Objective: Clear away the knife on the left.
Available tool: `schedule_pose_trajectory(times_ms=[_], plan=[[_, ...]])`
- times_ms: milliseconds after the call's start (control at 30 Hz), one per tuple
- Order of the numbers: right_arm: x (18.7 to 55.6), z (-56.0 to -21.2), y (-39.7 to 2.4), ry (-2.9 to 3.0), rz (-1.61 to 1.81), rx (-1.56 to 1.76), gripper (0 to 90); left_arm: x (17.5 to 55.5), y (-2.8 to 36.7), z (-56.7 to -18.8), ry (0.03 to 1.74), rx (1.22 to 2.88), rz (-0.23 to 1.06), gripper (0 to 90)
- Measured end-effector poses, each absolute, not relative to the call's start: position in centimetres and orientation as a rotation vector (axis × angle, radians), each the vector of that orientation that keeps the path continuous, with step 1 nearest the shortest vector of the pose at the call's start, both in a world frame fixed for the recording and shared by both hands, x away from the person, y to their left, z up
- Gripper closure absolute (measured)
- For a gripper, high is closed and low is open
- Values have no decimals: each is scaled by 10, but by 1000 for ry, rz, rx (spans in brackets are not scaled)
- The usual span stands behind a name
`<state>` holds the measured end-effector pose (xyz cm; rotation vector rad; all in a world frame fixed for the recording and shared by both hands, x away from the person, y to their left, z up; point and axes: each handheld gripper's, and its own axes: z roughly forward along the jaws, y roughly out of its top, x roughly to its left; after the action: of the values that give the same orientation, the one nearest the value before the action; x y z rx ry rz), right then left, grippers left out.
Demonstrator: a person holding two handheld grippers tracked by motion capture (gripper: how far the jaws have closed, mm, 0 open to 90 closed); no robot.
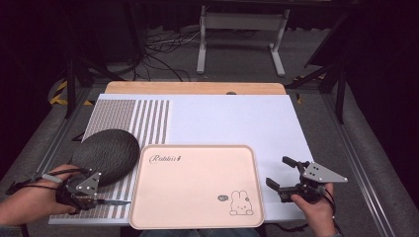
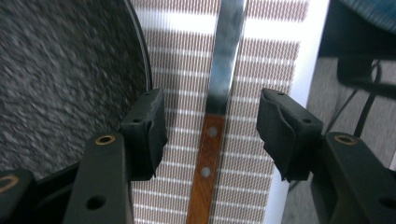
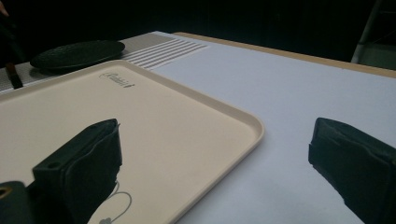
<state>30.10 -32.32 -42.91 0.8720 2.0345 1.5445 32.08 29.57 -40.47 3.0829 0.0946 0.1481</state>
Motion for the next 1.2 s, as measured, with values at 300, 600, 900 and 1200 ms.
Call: schedule_pose_trajectory(times_ms=[300, 600, 900, 1200], plan=[[301, -431, -322, 2063, 1541, 866, 37, 323, 297, -416, 17, 3172, 93, 588], [301, -433, -321, 2078, 1552, 863, 37, 325, 298, -427, -118, 3252, 66, 742], [302, -435, -320, 2089, 1557, 868, 38, 327, 301, -427, -127, 3226, 35, 767], [302, -437, -320, 2108, 1552, 866, 38, 331, 303, -427, -78, 3222, -4, 774]])
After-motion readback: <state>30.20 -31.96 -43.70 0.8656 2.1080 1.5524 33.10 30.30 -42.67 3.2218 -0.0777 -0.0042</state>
